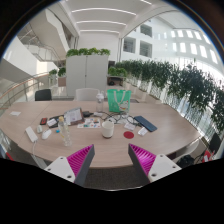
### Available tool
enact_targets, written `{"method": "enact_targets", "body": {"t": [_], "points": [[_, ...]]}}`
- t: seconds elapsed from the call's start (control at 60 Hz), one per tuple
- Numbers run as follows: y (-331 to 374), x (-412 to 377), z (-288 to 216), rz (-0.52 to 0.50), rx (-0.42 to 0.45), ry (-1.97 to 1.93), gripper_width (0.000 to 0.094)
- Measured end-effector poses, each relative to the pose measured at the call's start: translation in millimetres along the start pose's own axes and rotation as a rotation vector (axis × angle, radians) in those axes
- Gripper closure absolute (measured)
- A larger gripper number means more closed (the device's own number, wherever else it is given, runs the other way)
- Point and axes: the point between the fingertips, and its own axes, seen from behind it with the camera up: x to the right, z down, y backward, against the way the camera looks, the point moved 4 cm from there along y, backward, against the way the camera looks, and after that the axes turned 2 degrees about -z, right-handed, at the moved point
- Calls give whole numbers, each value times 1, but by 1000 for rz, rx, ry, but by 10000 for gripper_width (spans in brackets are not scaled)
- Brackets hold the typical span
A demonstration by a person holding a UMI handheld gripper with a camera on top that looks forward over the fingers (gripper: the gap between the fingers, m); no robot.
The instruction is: Pour water
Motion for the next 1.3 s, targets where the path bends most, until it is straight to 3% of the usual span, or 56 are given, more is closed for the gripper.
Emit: {"method": "enact_targets", "body": {"t": [0.267,0.317,0.517,0.617,0.7,0.817,1.117,1.167,1.217,1.3], "points": [[-4,-9,-4,-10,22,-22,158],[-4,-39,-6,-15,32,-24,158],[-42,-101,16,-125,91,-3,162],[-81,-144,39,-217,108,4,160],[-124,-187,48,-300,171,22,160],[-200,-239,59,-348,208,18,159],[-346,-299,44,-327,277,25,161],[-358,-304,40,-329,291,24,212],[-371,-307,42,-331,277,21,404],[-378,-300,37,-280,306,19,447]]}}
